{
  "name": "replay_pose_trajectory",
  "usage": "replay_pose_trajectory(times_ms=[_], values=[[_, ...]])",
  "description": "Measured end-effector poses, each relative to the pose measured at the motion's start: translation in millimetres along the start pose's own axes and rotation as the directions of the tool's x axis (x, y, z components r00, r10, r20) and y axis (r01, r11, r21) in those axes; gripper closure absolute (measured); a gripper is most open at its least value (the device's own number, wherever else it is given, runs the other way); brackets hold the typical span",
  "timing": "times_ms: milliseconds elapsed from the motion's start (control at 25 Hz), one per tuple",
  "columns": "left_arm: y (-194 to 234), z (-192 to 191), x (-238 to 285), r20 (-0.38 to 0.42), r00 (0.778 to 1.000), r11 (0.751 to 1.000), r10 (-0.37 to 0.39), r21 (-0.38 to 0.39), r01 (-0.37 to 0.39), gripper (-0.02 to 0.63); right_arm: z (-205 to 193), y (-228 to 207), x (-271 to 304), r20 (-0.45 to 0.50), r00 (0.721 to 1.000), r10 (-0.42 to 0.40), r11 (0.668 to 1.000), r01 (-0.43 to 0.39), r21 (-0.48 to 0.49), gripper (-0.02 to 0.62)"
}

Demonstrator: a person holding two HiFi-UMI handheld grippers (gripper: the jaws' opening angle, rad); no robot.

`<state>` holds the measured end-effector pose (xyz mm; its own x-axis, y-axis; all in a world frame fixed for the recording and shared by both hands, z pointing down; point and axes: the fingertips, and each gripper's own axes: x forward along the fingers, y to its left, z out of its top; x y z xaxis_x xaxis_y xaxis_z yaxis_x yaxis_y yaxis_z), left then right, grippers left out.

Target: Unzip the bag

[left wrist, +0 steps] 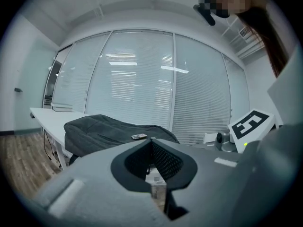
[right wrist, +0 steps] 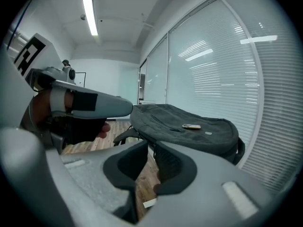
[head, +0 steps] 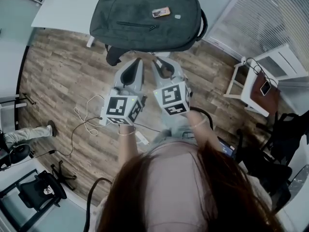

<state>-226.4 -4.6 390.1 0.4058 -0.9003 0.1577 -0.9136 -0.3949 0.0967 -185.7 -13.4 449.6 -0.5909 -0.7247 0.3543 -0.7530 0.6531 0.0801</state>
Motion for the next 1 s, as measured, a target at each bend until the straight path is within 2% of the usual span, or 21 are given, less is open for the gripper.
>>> replay_pose_trajectory(times_ms=[640, 1000], values=[[19.2, -21.8, 36.9, -0.053, 0.998, 0.999, -0.045, -0.014, 0.045, 0.597, -29.2, -6.8, 35.4, -0.058, 0.998, -0.023, 0.998, 0.026, 0.063, 0.528], [31.3, -24.9, 58.9, -0.057, 0.997, 0.998, -0.055, -0.012, 0.055, 0.597, -28.5, -9.0, 42.2, -0.043, 0.998, -0.037, 0.995, 0.041, 0.091, 0.528]])
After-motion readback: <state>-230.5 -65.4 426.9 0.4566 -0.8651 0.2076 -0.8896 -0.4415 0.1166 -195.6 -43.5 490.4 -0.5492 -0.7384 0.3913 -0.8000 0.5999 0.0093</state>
